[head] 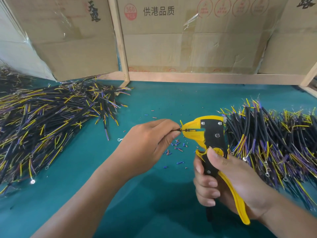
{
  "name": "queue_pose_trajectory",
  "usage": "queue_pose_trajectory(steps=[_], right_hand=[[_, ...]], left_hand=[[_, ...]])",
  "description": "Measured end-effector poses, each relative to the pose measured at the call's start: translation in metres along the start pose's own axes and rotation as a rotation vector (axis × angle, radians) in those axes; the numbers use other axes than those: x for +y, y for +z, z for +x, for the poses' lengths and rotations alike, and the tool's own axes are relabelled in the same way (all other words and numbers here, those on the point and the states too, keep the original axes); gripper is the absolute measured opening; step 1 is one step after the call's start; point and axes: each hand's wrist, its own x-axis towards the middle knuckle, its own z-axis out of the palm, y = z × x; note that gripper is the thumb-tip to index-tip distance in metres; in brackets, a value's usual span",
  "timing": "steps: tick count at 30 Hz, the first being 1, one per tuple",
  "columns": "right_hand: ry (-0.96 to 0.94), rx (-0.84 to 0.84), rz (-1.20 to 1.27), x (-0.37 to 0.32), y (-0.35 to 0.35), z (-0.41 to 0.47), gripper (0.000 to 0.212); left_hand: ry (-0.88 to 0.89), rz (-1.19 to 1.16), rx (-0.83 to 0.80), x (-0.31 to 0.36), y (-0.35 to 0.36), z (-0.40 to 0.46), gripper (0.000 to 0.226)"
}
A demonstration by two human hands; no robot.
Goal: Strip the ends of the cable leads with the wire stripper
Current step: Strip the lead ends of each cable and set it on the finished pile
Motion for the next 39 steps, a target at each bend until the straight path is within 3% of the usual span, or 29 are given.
queue_pose_trajectory(steps=[7, 15, 39], right_hand=[[-0.023, 0.067, -0.038, -0.001, 0.005, 0.001, 0.056], [-0.060, -0.088, -0.021, 0.002, 0.003, 0.001, 0.045], [-0.042, -0.178, 0.065, -0.003, -0.009, 0.000, 0.046]], left_hand=[[-0.035, -0.078, -0.019, -0.003, 0.004, -0.001, 0.025], [-0.043, -0.161, 0.029, -0.007, 0.009, 0.000, 0.020], [0.019, -0.183, 0.056, -0.009, 0.005, 0.000, 0.012]])
